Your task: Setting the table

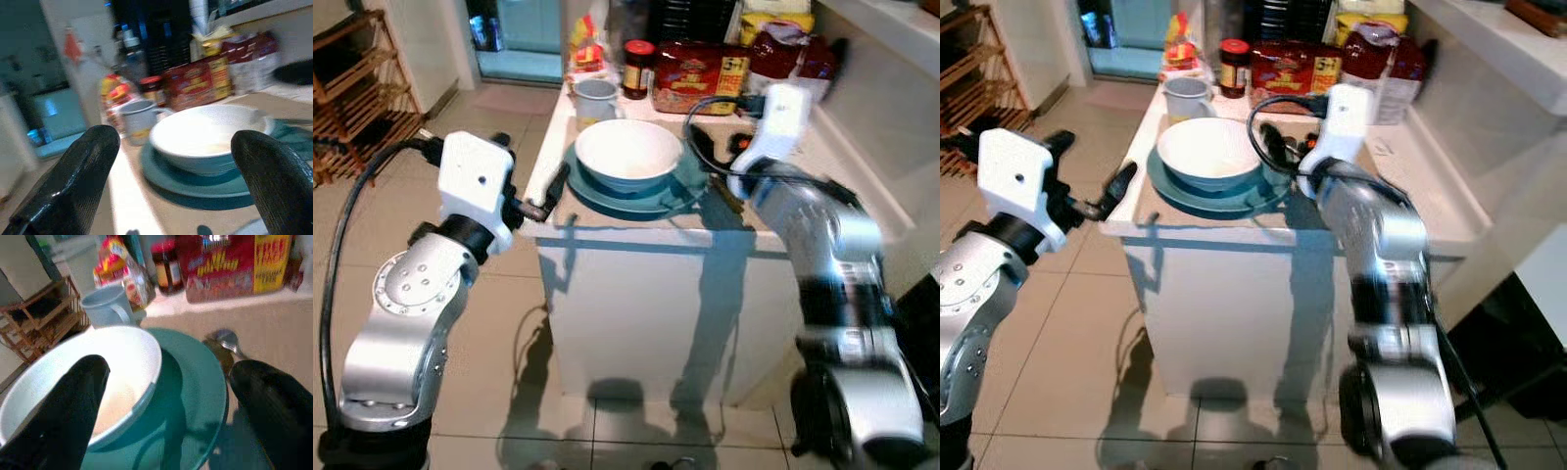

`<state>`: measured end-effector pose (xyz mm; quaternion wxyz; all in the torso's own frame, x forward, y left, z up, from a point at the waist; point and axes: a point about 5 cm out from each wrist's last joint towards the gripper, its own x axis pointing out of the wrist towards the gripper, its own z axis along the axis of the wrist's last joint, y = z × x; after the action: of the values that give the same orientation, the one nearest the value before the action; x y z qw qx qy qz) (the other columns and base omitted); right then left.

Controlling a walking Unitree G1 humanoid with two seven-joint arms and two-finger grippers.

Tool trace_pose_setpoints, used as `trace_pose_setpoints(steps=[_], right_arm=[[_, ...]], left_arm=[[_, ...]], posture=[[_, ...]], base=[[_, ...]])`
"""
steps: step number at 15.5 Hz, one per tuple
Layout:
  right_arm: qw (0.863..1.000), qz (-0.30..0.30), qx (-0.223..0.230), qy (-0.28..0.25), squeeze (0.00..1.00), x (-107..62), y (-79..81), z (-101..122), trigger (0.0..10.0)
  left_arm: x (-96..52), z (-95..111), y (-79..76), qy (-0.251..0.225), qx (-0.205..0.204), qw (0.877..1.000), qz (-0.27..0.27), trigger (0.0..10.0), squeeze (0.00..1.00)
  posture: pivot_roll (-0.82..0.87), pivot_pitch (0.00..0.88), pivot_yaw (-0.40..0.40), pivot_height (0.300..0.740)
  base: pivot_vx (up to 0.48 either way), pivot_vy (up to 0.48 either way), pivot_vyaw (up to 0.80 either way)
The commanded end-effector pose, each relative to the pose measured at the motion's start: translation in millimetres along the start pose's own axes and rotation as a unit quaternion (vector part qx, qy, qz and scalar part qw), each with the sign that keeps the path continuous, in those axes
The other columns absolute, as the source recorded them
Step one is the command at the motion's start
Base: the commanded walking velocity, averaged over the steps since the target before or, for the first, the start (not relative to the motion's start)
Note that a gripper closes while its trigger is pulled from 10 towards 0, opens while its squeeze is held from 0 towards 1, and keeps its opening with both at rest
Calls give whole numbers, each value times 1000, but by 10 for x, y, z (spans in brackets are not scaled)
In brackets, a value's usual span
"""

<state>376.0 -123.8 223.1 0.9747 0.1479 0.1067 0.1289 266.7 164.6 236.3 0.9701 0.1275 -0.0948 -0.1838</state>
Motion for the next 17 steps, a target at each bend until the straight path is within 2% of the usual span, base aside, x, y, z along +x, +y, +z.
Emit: trace_pose_setpoints(steps=[1,2,4,5,7,10,11,12,17], right_arm=[[998,35,49,29,188,133,43,-8,10000],[996,42,66,32,0,175,57,4,10000],[986,80,143,41,0,291,127,35,10000],[982,79,162,52,0,333,125,16,10000],[984,62,143,85,0,372,125,-51,10000],[976,61,172,119,0,397,151,-110,9961],[975,60,177,122,0,401,148,-122,3765],[972,57,190,125,0,406,136,-139,0],[964,56,229,121,0,405,95,-111,0]], left_arm=[[-38,47,-72,-2,-22,998,-55,10000,0],[-61,59,-88,-2,-26,997,-72,10000,0],[-175,76,-142,4,-33,991,-126,10000,0],[-227,88,-181,4,-40,987,-153,10000,0],[-291,84,-255,15,-44,981,-188,10000,0],[-305,85,-306,21,-50,976,-211,10000,0],[-302,84,-308,22,-49,976,-213,10000,0],[-292,84,-309,22,-49,975,-214,10000,0],[-288,77,-334,26,-54,974,-221,10000,0]], posture=[[80,20,-64,740],[83,20,-66,740],[96,20,-80,740],[105,20,-88,740],[106,17,-92,740],[103,12,-90,740],[101,9,-87,740],[100,6,-86,740],[97,0,-85,740]], base=[[0,0,0],[0,0,0],[0,0,0],[0,0,0],[0,0,0],[0,0,0],[0,0,0],[0,0,0],[0,0,0]])
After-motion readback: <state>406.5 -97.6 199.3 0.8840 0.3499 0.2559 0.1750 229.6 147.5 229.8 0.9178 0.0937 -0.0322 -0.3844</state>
